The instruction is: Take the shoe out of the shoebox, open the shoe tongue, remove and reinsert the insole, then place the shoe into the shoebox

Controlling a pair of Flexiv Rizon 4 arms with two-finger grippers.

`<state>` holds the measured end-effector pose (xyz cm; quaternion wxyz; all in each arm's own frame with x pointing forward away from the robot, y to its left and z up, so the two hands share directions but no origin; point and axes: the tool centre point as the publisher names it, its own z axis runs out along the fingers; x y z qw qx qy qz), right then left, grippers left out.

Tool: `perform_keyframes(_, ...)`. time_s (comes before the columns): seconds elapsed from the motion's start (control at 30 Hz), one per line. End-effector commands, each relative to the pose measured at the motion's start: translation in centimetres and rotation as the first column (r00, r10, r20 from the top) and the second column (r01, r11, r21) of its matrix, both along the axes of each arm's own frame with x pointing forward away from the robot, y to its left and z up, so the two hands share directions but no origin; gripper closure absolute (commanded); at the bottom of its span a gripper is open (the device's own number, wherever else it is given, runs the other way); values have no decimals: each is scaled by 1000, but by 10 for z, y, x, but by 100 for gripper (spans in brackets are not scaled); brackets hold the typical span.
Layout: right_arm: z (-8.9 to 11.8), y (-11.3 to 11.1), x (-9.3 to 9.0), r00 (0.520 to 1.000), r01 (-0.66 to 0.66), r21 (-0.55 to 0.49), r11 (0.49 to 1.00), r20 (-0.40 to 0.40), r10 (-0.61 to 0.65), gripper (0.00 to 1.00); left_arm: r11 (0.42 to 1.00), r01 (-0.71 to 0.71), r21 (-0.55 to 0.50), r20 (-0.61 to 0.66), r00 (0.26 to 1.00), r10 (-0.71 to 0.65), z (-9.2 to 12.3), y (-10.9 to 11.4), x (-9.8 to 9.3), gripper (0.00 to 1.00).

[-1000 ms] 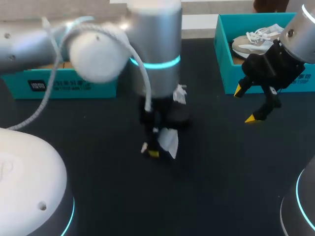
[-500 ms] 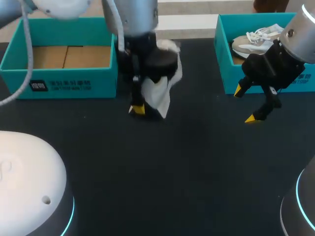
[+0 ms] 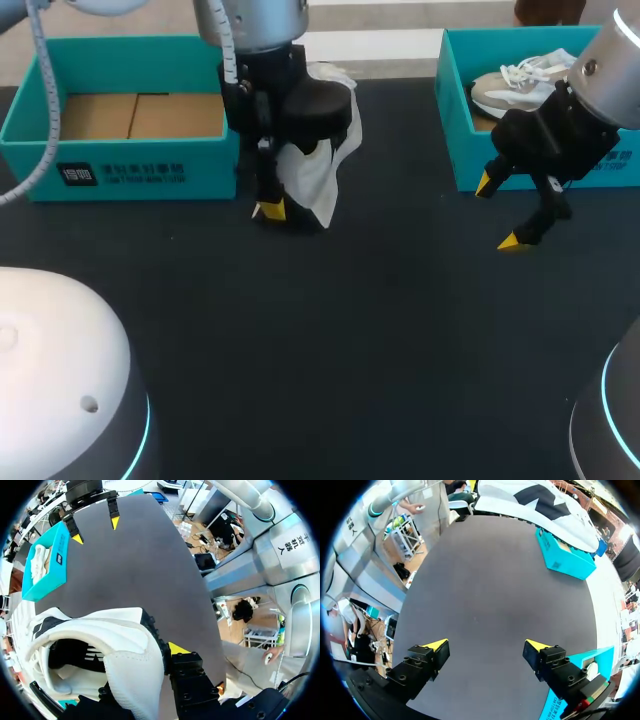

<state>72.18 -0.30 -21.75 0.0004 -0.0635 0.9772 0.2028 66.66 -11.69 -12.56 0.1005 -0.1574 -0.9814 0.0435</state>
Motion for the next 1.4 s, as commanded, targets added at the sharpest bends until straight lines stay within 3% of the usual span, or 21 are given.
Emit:
perform_keyframes(0.03, -1, 0, 1, 1000, -1, -1, 1000, -2, 1, 0, 1000, 26, 9, 31, 999, -27, 4, 20, 10, 100)
perform_keyframes(0.43, -1, 0, 1, 1000, -1, -1, 1000, -2, 1, 0, 982, 186, 3, 6, 982, -186, 23, 97, 56, 100)
perform_keyframes(0.93, -1, 0, 1, 1000, -1, -1, 1000, -2, 1, 0, 953, 293, 74, 5, 956, -295, 28, 222, 116, 100)
perform_keyframes(1.4, -1, 0, 1, 1000, -1, -1, 1000, -2, 1, 0, 982, 164, 93, 67, 983, -170, 43, 327, 164, 100)
